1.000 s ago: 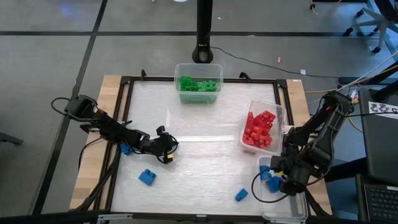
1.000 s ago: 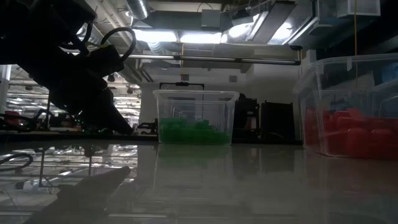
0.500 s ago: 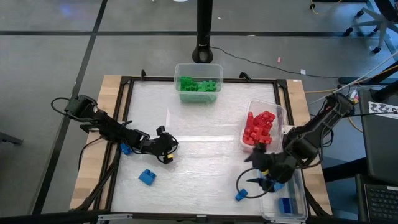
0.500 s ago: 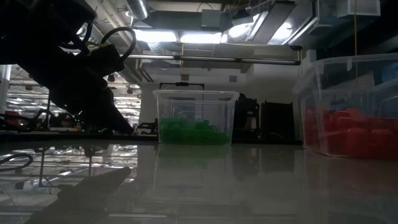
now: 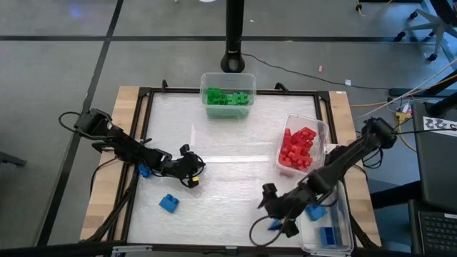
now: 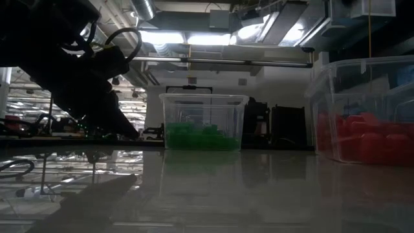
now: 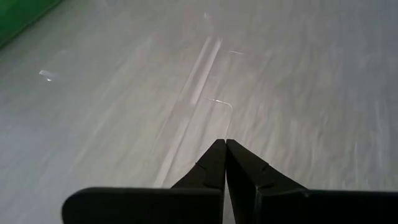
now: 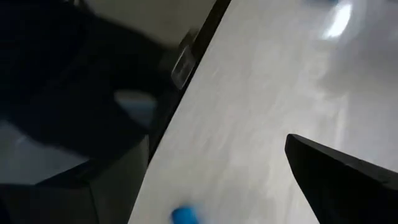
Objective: Sort blocks
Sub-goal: Put the blue game piece into the bottom right transparent bin
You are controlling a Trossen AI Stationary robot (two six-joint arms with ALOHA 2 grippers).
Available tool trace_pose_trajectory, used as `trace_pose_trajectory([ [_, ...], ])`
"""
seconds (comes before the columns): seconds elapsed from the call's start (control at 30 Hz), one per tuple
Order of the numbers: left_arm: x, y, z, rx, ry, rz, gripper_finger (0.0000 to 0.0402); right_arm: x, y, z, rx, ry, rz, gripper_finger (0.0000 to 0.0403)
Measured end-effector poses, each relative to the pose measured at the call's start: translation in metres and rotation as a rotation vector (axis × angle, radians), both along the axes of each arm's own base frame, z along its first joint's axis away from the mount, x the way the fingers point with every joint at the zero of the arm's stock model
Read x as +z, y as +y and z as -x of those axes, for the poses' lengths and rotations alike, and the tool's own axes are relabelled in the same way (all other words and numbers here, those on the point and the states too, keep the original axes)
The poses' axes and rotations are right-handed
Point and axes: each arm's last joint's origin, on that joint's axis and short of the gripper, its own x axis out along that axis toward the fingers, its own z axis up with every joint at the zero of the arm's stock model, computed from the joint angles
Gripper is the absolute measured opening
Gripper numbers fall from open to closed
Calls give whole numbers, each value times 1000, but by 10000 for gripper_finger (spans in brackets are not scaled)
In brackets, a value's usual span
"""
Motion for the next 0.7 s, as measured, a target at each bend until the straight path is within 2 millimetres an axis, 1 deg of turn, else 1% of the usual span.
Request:
trace_pose_trajectory([
  [0.2, 1, 0, -1, -4, -10, -3, 1, -36, 6, -2, 5, 245, 22, 374],
  [0.47, 1, 0, -1, -4, -8, -4, 1, -63, 14, -7, 47, 357, 18, 374],
  [0.7, 1, 0, -1, -5, -8, -5, 1, -84, 17, -11, 75, 398, 75, 374],
])
